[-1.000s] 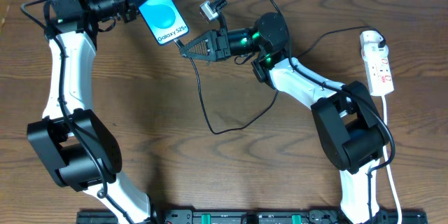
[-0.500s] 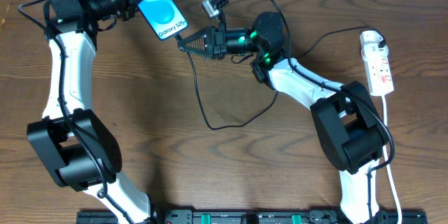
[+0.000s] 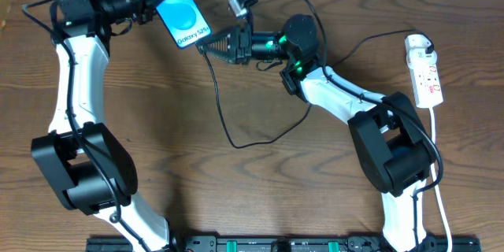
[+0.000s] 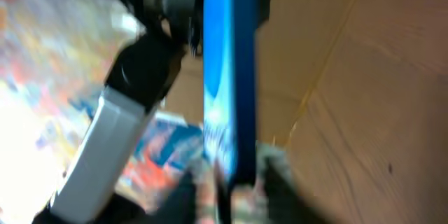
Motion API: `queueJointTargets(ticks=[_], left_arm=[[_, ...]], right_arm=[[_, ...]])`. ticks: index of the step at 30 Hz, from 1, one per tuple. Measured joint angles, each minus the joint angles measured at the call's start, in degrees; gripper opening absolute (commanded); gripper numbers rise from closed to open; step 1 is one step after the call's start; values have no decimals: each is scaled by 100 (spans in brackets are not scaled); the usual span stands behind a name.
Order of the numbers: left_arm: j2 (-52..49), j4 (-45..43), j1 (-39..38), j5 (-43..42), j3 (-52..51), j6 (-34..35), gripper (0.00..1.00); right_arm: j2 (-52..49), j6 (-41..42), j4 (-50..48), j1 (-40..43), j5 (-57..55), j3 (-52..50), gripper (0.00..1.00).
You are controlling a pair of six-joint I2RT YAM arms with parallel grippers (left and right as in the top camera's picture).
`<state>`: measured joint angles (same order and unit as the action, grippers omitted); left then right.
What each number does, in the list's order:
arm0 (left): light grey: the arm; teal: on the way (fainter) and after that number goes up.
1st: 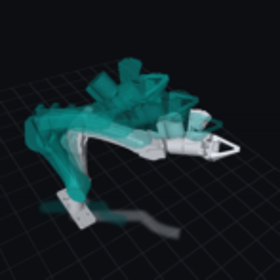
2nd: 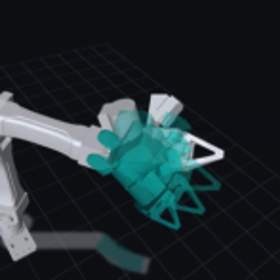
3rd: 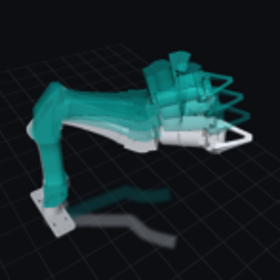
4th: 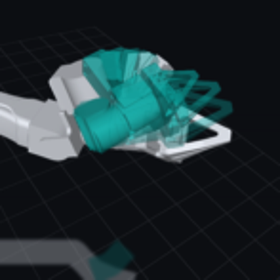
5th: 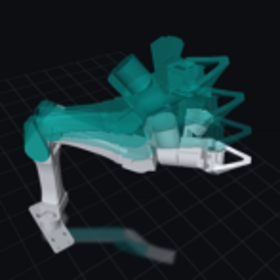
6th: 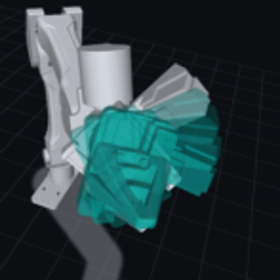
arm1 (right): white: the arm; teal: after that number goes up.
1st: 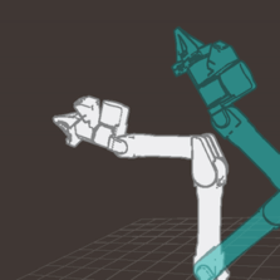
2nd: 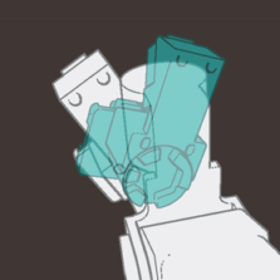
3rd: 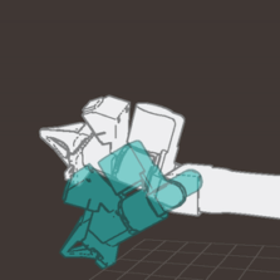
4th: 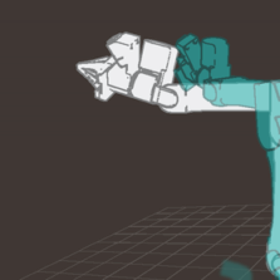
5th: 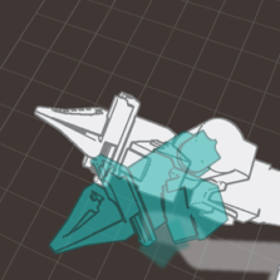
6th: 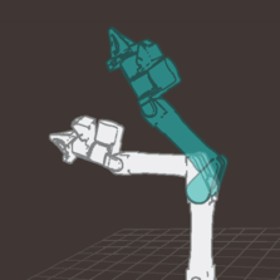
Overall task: Plug charger to phone and switch on socket
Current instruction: 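Open the right gripper and retract it toward the power strip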
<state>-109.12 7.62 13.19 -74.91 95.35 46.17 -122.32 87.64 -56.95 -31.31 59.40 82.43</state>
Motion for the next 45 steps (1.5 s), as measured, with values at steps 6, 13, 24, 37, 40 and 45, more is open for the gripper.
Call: queueJointTargets(ticks=[6,13,24,37,40,45], left_arm=[[0,-4,-39,-280,0,-17,8],[0,-9,365,-546,0,-17,7],[0,-7,538,-844,0,-20,7],[0,284,85,-774,-31,-433,7],[0,785,-223,-417,-216,-833,7],[-7,1307,-686,590,-732,-1416,8]], right_arm=[[0,-44,-15,85,-175,0,99],[11,-138,612,518,-140,20,99],[0,-2188,5497,1246,-680,31,99],[1576,-4433,9423,1816,-3552,2,99],[2352,-4708,9947,1967,-4330,15,99],[3189,-5005,10622,2109,-5281,28,99]])
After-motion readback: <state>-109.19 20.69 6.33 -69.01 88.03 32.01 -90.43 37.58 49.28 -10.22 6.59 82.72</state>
